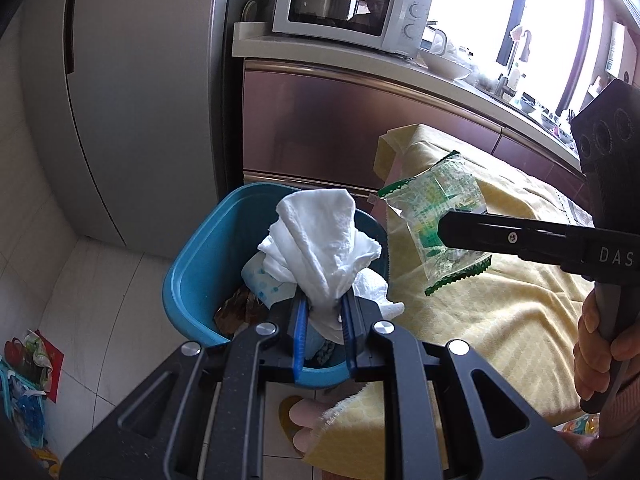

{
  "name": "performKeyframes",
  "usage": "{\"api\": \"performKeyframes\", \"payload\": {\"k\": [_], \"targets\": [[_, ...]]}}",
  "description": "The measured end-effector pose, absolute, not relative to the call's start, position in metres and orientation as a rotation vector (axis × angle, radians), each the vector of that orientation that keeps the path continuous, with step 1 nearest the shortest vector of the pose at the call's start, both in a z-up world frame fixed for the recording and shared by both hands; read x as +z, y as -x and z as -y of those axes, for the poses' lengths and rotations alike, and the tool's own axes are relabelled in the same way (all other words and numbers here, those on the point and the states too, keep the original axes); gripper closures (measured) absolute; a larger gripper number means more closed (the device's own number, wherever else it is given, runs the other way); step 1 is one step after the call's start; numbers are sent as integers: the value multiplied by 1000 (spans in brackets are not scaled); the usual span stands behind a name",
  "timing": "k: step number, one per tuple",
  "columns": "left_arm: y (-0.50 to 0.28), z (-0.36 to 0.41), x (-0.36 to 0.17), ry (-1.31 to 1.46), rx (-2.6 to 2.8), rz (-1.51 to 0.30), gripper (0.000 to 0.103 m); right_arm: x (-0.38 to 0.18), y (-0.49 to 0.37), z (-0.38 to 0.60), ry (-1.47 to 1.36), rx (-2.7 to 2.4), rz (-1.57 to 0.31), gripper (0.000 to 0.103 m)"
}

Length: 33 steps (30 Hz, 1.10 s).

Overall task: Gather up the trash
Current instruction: 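Carry the tissue and wrapper to the teal bin with both tools, then open both tools to drop the tissue and wrapper into the bin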

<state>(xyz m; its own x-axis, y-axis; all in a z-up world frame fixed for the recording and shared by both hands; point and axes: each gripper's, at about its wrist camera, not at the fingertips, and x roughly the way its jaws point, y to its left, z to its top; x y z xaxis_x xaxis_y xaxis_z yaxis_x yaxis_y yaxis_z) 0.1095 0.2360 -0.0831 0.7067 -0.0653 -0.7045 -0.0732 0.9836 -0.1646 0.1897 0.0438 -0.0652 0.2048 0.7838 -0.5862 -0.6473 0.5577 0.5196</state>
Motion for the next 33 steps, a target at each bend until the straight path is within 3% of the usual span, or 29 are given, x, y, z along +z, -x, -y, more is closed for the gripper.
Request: {"api": "performKeyframes", "payload": {"k": [33], "targets": [[-142, -249, -120, 209, 44, -884, 86, -81, -204, -91, -105, 972, -1012, 92]]}}
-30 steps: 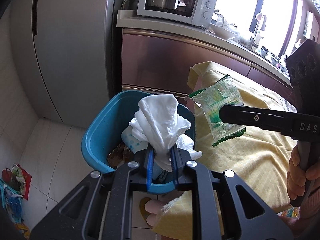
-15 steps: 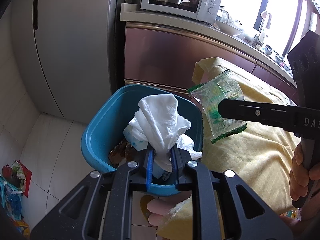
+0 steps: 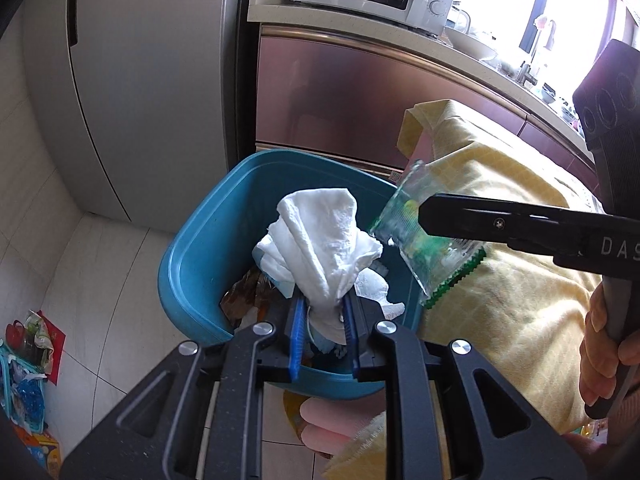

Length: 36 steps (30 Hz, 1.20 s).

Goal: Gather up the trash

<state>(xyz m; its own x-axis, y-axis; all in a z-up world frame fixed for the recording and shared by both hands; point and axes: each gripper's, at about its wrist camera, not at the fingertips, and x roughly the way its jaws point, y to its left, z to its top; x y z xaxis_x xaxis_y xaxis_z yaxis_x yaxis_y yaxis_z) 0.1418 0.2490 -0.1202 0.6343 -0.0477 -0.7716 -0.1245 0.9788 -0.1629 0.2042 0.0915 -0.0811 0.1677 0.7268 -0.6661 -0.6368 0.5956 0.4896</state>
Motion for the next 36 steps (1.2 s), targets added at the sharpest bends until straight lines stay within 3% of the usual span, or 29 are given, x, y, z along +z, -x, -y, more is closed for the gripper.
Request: {"api": "performKeyframes", "payload": {"k": [10, 18, 20, 30, 36], "targets": [[-158, -255, -143, 229, 54, -928, 81, -88, -208, -102, -109, 961, -1038, 92], [-169, -256, -161, 242, 63, -965, 67, -89, -209, -90, -139, 958, -1046, 92], [-170, -256, -163, 243, 65, -968, 59, -89, -208, -87, -146, 955, -1045, 92], [-154, -256, -146, 235, 61, -896, 57, -86, -201, -62, -176, 949, -1021, 91], [-126, -244, -107, 201, 44, -757, 40, -68, -185, -34, -178, 921, -929, 70]]}}
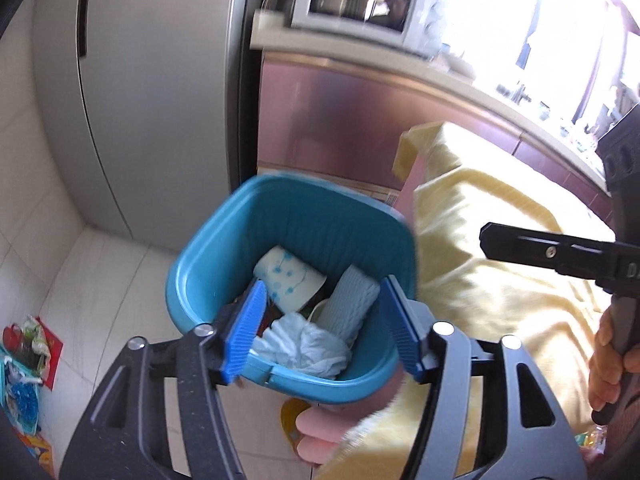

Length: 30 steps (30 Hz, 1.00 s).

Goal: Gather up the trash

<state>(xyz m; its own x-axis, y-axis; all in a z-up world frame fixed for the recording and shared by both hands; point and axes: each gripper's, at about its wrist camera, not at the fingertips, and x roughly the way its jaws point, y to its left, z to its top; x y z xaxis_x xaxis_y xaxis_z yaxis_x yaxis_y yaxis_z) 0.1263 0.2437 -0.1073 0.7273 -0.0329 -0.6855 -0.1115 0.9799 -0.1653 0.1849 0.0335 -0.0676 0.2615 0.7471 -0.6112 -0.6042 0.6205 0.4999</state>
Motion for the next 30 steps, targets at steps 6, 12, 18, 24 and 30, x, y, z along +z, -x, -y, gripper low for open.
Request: {"api": "performKeyframes", "payload": {"k": [6, 12, 18, 24, 30], "targets": [[-93, -220, -73, 162, 27, -602, 11, -49, -161, 9, -171, 848, -807, 42], [-67, -191, -52, 136, 28, -494, 6, -40, -134, 53, -173, 743, -705, 23], [-52, -153, -41, 99, 3, -430, 6, -35, -101, 97, -148, 587, -583, 7], [-40, -116, -30, 78, -7, -367, 6, -32, -76, 126, -103, 442, -488, 7], [-28, -87, -20, 63, -18, -305, 6, -30, -54, 158, -114, 317, -426, 7]]}}
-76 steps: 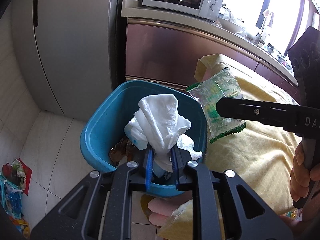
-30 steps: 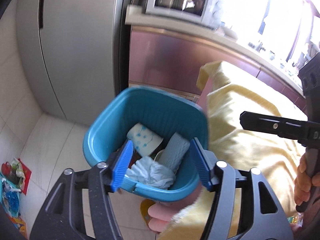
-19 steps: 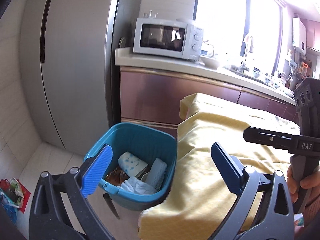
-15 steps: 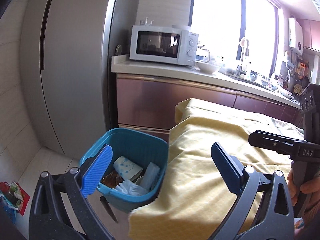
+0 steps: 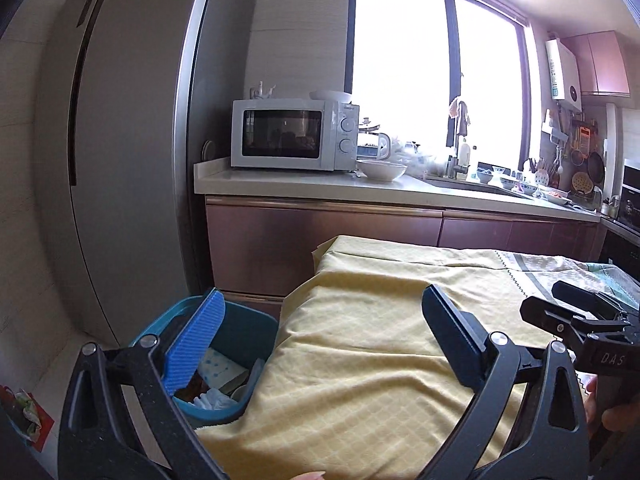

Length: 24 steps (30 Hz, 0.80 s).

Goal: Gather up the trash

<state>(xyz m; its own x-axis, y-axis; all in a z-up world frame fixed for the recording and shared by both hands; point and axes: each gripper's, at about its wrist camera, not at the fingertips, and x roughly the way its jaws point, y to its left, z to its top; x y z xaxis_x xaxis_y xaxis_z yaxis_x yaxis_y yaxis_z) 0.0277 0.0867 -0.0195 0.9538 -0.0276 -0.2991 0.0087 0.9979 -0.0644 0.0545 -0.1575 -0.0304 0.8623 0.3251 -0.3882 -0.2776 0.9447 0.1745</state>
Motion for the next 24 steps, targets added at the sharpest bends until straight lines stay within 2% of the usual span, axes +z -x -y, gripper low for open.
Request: {"api": "performKeyframes", "payload": {"k": [24], "targets": [[-7, -46, -17, 1, -63, -222, 6, -24, -6, 203, -103, 136, -294, 7]]}}
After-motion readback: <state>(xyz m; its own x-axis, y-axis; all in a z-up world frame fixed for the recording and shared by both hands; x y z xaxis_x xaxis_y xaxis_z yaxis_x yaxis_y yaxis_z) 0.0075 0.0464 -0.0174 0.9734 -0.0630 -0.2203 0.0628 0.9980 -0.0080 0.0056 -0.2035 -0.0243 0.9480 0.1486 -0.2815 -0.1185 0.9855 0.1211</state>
